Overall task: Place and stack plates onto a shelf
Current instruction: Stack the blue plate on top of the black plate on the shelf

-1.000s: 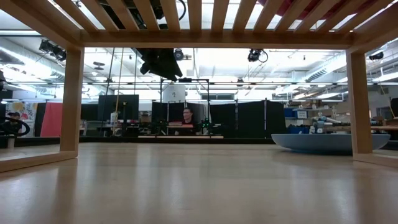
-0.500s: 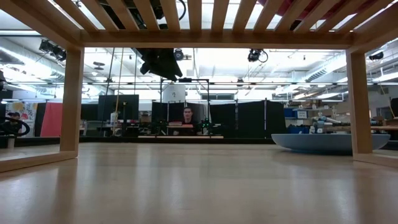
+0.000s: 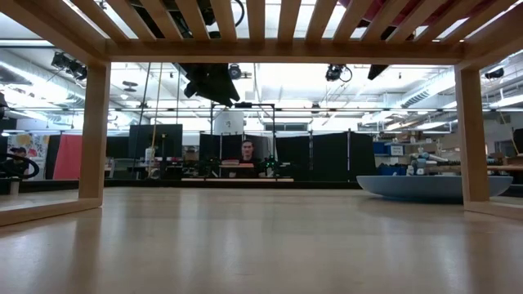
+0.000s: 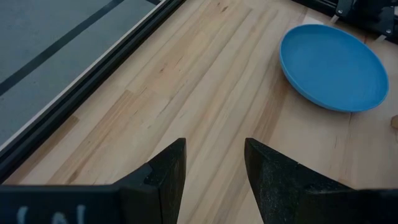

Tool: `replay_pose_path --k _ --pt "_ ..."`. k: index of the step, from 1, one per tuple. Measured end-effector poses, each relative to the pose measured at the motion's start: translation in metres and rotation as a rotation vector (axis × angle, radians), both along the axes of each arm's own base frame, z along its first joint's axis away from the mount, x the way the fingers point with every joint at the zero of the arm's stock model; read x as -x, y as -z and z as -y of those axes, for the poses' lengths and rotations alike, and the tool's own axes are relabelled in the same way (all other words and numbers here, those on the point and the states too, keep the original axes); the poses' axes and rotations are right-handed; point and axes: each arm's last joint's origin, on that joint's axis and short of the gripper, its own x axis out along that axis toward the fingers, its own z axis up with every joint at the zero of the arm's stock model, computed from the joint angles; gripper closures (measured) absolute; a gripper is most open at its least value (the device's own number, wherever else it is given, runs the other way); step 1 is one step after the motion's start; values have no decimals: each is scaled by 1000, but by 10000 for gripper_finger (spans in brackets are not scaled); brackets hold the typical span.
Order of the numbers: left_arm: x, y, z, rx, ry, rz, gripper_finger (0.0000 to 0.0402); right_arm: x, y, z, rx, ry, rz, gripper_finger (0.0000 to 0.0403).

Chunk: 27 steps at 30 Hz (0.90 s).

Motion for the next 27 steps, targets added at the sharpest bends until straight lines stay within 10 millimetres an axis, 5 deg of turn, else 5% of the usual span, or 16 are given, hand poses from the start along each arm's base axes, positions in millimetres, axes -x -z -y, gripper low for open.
replay_pose_path --k 9,27 --pt "0 0 0 2 -2 1 232 8 8 28 -55 43 69 256" --pt "0 0 0 21 -19 9 232 29 113 52 -109 51 12 256"
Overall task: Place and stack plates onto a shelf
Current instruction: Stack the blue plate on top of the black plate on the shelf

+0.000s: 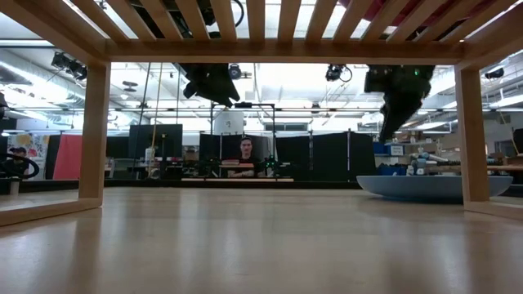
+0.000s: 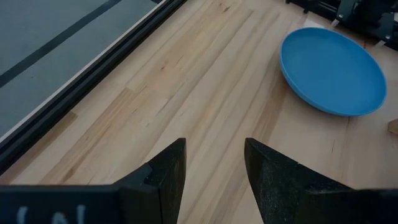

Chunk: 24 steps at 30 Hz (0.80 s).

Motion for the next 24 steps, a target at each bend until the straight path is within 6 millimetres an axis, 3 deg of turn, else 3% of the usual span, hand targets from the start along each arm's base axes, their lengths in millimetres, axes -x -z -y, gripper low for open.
replay_pose_path --k 9,24 --pt "0 0 0 1 0 -1 232 14 44 -1 -8 42 -11 256" --pt "0 0 0 1 -1 -1 232 21 65 -4 -28 49 27 256"
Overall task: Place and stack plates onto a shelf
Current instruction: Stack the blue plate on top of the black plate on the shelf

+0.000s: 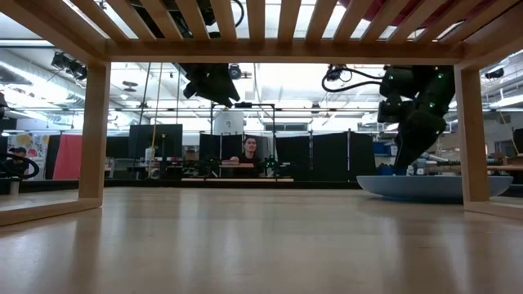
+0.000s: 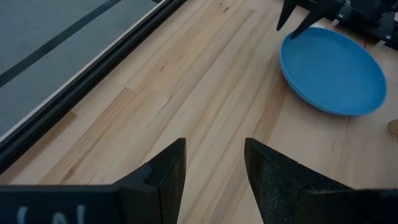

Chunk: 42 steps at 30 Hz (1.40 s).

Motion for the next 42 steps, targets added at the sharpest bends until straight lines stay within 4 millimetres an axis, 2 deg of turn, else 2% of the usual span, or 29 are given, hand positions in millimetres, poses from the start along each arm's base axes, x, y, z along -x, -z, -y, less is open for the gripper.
replay_pose_path --k 17,24,30,34,42 --pt "0 0 0 0 0 0 232 2 7 -3 -11 -10 18 256" --pt "0 0 0 0 0 0 232 11 26 -11 -27 -1 -23 256" --pt "0 0 0 0 0 0 232 6 21 -7 9 -3 22 260" --pt "0 0 0 0 0 0 232 6 21 -7 -3 16 26 286" --pt "0 0 0 0 0 0 232 7 22 -8 -38 39 14 371"
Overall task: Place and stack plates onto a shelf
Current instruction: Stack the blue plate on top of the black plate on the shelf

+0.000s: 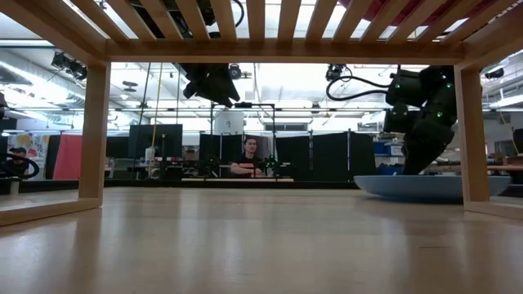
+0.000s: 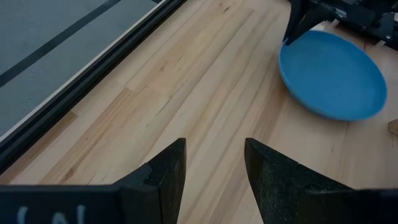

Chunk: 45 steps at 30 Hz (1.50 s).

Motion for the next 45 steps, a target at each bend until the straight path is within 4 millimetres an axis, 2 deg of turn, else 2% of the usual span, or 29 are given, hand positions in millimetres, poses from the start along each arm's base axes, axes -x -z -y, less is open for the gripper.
replay_pose_path --k 3,9,14,26,33,37,45 --pt "0 0 0 0 0 0 232 0 0 -1 -11 1 1 390" --pt "0 0 0 0 0 1 232 0 0 0 -20 19 1 382" --pt "0 0 0 0 0 1 232 -4 -3 4 19 61 52 391" --pt "0 -1 0 -2 0 6 232 -27 -35 28 237 257 424 391" --pt "-4 -7 -2 -33 0 79 232 -36 -53 32 403 338 567 391" --pt "-8 -13 -3 -64 0 152 232 -41 -60 30 486 371 607 391" --pt "-11 -21 -6 -124 -47 223 232 -49 -63 20 617 417 567 391"
